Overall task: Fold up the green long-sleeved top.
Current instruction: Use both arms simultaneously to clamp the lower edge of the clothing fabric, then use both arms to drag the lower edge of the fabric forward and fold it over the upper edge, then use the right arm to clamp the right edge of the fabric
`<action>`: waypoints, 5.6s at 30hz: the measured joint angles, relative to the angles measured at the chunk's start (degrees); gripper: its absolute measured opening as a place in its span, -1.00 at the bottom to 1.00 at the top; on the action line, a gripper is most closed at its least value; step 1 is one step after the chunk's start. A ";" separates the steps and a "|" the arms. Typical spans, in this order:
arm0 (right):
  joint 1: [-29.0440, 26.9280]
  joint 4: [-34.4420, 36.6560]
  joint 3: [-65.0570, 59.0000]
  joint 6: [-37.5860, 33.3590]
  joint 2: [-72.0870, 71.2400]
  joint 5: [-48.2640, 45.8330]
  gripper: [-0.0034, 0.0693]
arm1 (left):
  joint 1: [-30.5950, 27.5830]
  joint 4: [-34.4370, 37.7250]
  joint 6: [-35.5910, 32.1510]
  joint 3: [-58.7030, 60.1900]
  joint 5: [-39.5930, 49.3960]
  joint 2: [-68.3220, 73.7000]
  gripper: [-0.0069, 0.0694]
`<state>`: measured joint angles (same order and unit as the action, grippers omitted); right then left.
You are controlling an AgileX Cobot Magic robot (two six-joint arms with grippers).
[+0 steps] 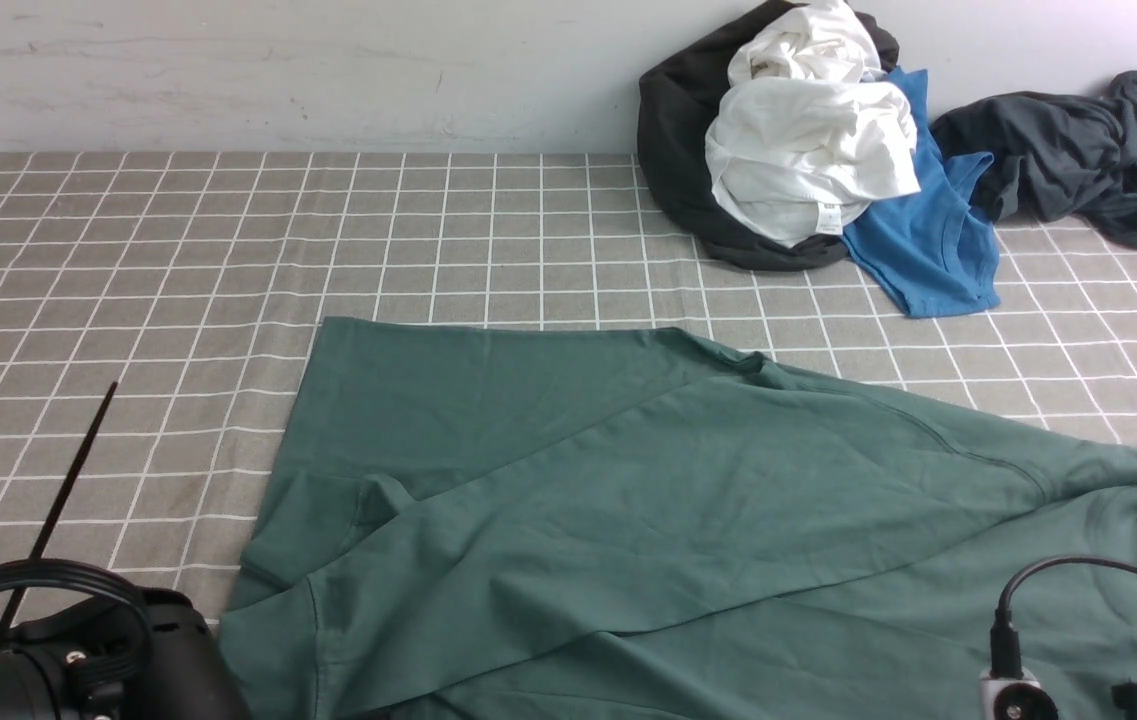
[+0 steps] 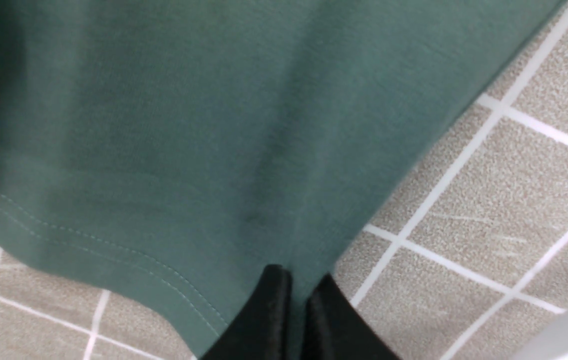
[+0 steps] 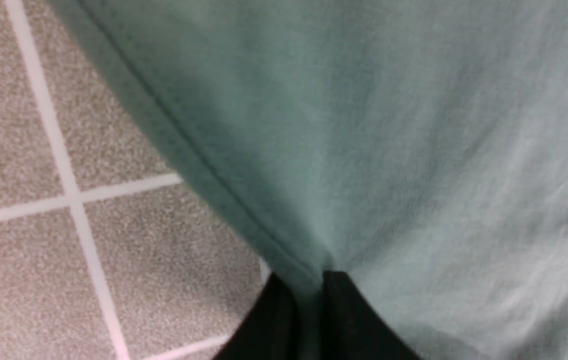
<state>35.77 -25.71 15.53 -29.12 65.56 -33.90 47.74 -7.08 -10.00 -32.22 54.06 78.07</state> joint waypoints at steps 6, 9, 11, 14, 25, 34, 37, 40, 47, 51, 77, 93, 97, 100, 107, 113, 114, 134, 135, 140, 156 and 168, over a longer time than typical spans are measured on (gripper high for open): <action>0.00 0.20 8.62 0.00 -2.86 -9.46 -0.90 | -0.43 -3.35 0.00 -6.01 6.76 -3.28 -0.81; -0.94 0.27 14.96 -0.27 -3.18 -12.65 -0.90 | -3.85 -6.10 0.00 -12.06 7.90 -4.44 -0.81; -2.72 0.87 18.47 -1.15 -3.18 -12.78 -0.90 | -6.74 -6.91 -0.90 -15.85 7.92 -4.30 -0.80; -7.63 3.91 24.18 -2.46 -1.93 -11.91 -0.90 | -13.27 -7.06 -5.40 -23.56 7.92 -2.41 -0.78; -22.14 19.51 43.06 -13.74 16.11 -11.91 -0.90 | -27.75 -3.88 -17.03 -49.25 8.69 14.95 -0.78; -25.75 22.09 58.13 -14.92 31.83 -12.39 -0.90 | -32.06 -3.38 -17.53 -64.20 8.80 28.90 -0.78; -25.76 22.09 62.27 -14.92 36.47 -12.45 -0.90 | -32.77 -3.38 -17.59 -67.51 8.74 32.72 -0.78; -25.76 22.09 65.66 -14.92 40.70 -12.60 -0.90 | -33.15 -3.64 -17.59 -70.07 7.98 36.69 -0.78; -25.76 22.09 71.76 -14.38 50.53 -12.01 -0.90 | -34.34 -4.06 -17.70 -73.56 0.77 44.55 -0.77; -25.76 22.09 72.29 -10.24 52.95 -8.54 -0.88 | -34.98 -4.06 -17.70 -73.64 -2.08 46.96 -0.66; -20.06 38.38 77.84 6.18 54.36 -13.10 0.02 | -34.69 2.92 -4.13 -73.94 15.33 44.09 -0.39; -18.99 46.52 77.84 8.38 62.95 10.01 -0.69 | -34.11 5.15 -7.14 -73.94 16.01 45.49 -0.84; -20.84 46.64 77.91 12.17 63.46 11.51 -0.69 | -34.11 3.64 -7.19 -73.94 13.74 45.49 -0.84; -22.12 46.64 79.51 13.36 63.32 7.67 -0.69 | -34.51 2.24 -7.19 -73.94 11.16 45.86 -0.84; -24.14 41.50 86.67 10.93 57.22 -9.60 -0.69 | -35.51 1.45 -6.79 -73.94 14.36 45.40 -0.84; -26.61 31.37 88.71 7.04 46.47 -30.24 -0.69 | -35.01 7.08 -5.55 -67.37 15.22 37.86 -0.84; -27.19 30.76 88.71 6.90 45.45 -33.51 -0.69 | -34.69 7.44 -5.55 -64.77 15.22 36.27 -0.84; -41.13 32.41 56.27 9.02 33.11 -26.45 -0.69 | -39.23 7.08 -4.46 -35.77 0.32 31.54 -0.84; -42.15 32.34 56.12 9.24 33.85 -25.16 -0.68 | -39.47 7.08 -4.46 -35.77 0.15 31.54 -0.84; -46.65 32.17 56.10 11.87 37.07 -20.63 -0.47 | -39.64 7.08 -4.46 -35.77 -0.17 31.59 -0.84; -49.56 27.37 58.41 20.68 48.31 -12.66 0.77 | -39.64 8.01 -4.46 -35.77 -0.27 31.59 -0.84; -47.82 27.76 60.77 17.42 48.79 -16.96 -0.72 | -39.64 8.01 -4.46 -35.77 -0.27 31.59 -0.84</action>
<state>-12.05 2.06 76.30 -11.70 114.35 -50.86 8.09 0.92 -14.46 -67.98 53.79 109.67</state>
